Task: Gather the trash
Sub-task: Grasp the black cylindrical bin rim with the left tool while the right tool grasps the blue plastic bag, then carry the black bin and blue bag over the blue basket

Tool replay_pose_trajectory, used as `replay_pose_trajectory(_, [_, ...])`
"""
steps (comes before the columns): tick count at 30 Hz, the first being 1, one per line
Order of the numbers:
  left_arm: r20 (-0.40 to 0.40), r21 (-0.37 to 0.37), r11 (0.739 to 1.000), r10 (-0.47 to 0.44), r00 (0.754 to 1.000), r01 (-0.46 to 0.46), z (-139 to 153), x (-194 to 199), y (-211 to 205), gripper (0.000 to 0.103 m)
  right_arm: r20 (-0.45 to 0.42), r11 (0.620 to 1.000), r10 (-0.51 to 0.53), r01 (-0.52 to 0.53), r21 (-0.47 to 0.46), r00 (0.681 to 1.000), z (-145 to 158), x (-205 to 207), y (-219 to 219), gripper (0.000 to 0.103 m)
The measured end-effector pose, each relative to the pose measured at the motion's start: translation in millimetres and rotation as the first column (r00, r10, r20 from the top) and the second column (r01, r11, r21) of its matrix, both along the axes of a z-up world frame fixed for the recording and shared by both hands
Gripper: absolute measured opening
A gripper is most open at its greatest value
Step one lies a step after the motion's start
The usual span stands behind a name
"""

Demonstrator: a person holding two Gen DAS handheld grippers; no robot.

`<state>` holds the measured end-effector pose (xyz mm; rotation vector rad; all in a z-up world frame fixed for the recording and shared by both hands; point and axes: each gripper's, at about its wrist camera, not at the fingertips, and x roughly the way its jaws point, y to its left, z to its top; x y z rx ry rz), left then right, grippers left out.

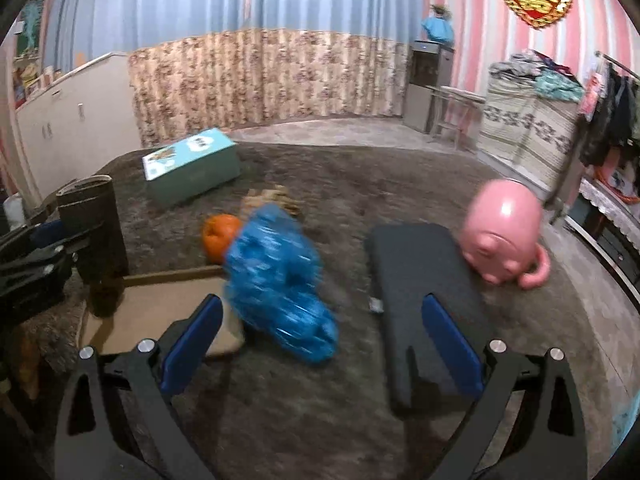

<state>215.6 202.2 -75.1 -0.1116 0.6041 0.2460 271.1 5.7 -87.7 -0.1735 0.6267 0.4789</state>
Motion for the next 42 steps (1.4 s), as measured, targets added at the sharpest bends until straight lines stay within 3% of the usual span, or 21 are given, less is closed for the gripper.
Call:
replay_pose_trajectory(1, [-0.002, 0.004, 1.000, 0.000, 1.000, 0.001, 1.1, -2.7, 0.0, 0.064, -0.008, 1.000, 0.015, -0.015, -0.006, 1.000, -2.4, 2.9, 6.1, 0.094])
replay_pose_trajectory(3, [-0.006, 0.014, 1.000, 0.001, 1.000, -0.001, 2.7, -9.7, -0.1, 0.064, -0.035, 0.999, 0.036, -0.037, -0.022, 0.999, -8.0, 8.3, 16.3, 0.078])
replay_pose_trajectory(5, [-0.009, 0.016, 1.000, 0.005, 1.000, -0.005, 2.6, -16.1, 3.0, 0.064, -0.071, 0.998, 0.060, -0.063, -0.027, 0.996, -14.2, 12.8, 23.6, 0.053])
replay_pose_trajectory(9, [-0.020, 0.017, 1.000, 0.014, 1.000, -0.014, 5.9, -23.7, 5.8, 0.064, -0.054, 0.996, 0.091, -0.091, 0.001, 0.994, -9.4, 4.1, 22.0, 0.034])
replay_pose_trajectory(16, [0.029, 0.026, 0.999, -0.033, 0.999, 0.032, 30.2, -34.4, -21.7, 0.065, 0.038, 0.999, 0.011, -0.012, 0.034, 0.999, 28.7, -32.9, -36.8, 0.034])
replay_pose_trajectory(23, [0.091, 0.020, 0.993, -0.119, 0.989, 0.118, 52.1, -38.3, -72.5, 0.065, 0.100, 0.984, -0.178, 0.175, 0.040, 0.979, 68.8, -64.4, -138.2, 0.034])
replay_pose_trajectory(29, [0.138, 0.031, 0.976, -0.219, 0.966, 0.217, 68.4, -40.9, -132.6, 0.065, 0.133, 0.923, -0.385, 0.381, 0.061, 0.913, 85.5, -101.2, -232.4, 0.034])
replay_pose_trajectory(32, [0.139, 0.018, 0.966, -0.259, 0.956, 0.260, 69.0, -38.9, -158.8, 0.065, 0.150, 0.869, -0.493, 0.493, 0.040, 0.857, 81.4, -117.5, -277.1, 0.034])
replay_pose_trajectory(42, [0.117, 0.009, 0.914, -0.403, 0.908, 0.405, 57.6, -30.2, -246.1, 0.065, 0.111, 0.739, -0.673, 0.671, 0.059, 0.732, 58.0, -148.7, -380.0, 0.034])
